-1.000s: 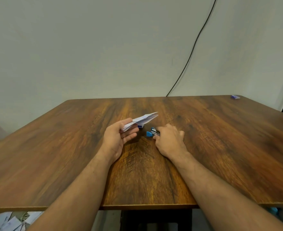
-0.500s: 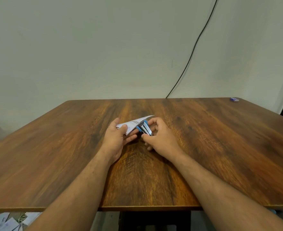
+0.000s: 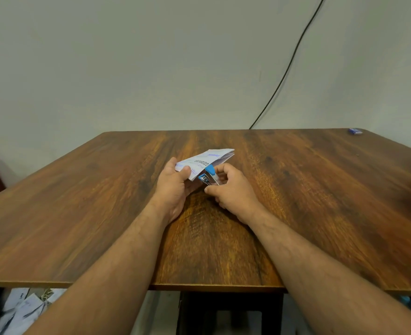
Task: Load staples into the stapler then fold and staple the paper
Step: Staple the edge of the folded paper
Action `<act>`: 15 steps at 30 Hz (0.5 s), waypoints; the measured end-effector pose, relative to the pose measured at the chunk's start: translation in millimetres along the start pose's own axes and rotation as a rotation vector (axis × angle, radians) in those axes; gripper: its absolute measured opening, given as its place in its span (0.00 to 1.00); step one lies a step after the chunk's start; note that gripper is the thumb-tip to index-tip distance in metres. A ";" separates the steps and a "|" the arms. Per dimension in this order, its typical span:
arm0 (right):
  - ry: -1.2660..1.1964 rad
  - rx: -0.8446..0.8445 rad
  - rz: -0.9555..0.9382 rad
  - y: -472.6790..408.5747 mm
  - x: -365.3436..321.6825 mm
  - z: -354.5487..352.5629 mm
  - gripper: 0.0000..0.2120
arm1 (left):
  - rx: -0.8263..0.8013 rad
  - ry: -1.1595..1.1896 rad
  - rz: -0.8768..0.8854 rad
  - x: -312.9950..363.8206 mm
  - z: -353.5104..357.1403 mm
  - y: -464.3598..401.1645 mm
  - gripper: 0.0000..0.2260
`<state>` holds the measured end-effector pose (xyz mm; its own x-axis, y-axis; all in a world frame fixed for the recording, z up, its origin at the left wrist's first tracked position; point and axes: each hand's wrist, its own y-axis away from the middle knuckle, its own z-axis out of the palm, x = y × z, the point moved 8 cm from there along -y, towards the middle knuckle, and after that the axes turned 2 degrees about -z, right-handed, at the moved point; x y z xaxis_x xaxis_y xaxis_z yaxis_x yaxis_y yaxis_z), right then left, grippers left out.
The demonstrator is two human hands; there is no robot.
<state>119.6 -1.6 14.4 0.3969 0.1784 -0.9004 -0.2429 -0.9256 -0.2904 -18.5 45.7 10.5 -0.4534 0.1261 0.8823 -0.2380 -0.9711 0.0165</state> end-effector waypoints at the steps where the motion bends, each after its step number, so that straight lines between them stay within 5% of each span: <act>1: -0.006 -0.002 0.004 0.0 0.3 0.2 0.16 | -0.005 -0.001 0.000 0.3 0.2 0.3 0.29; 15: -0.183 -0.010 0.040 2.6 -3.0 0.2 0.07 | -0.053 -0.004 -0.040 -0.9 0.4 0.7 0.29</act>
<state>117.6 -4.5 16.3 0.2191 0.1981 -0.9554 -0.2461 -0.9363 -0.2506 -17.9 44.8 9.9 -0.4397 0.1636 0.8831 -0.3007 -0.9534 0.0269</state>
